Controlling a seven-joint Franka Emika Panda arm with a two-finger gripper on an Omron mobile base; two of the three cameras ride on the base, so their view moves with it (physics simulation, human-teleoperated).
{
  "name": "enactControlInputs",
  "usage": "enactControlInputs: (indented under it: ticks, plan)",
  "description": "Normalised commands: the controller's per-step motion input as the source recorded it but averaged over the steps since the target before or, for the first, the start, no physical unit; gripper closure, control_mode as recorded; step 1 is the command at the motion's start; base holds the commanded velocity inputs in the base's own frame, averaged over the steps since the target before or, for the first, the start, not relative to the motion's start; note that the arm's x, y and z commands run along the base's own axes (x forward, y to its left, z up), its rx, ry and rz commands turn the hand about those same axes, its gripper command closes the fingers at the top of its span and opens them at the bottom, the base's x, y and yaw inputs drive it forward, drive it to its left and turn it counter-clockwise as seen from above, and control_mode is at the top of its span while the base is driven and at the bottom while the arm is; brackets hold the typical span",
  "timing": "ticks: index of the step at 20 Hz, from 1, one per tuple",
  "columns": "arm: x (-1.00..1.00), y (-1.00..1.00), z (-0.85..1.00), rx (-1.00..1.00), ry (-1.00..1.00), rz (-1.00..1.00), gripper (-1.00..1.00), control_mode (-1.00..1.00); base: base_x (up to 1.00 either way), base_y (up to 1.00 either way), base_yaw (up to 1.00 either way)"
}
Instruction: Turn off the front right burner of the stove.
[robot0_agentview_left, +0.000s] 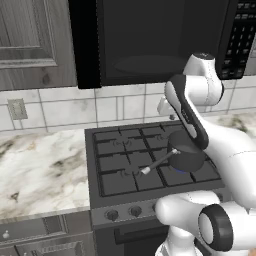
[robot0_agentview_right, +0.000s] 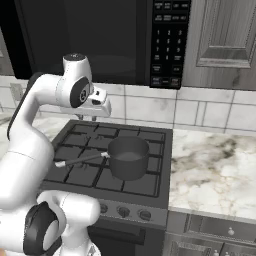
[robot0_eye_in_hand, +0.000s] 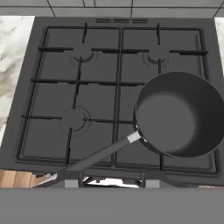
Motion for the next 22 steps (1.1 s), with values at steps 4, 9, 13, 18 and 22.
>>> enactControlInputs:
  ticks: [4, 9, 13, 18, 22]
  plan:
    - [-0.27, -0.06, -0.01, 0.00, -0.03, 0.00, -1.00, -1.00, 0.00, 0.00, 0.00]
    - [-0.80, -0.51, -0.18, 0.01, -0.23, 0.06, -1.00, -1.00, 0.00, 0.00, 0.00]
    - [-0.88, -0.78, -0.29, 0.01, -0.34, 0.11, -1.00, -1.00, 0.00, 0.00, 0.00]
    - [-0.72, -0.92, -0.43, 0.02, -0.34, 0.20, -1.00, -1.00, 0.00, 0.00, 0.00]
    - [-0.62, -0.63, -0.39, 0.00, -0.37, 0.29, -1.00, -1.00, 0.00, 0.00, 0.00]
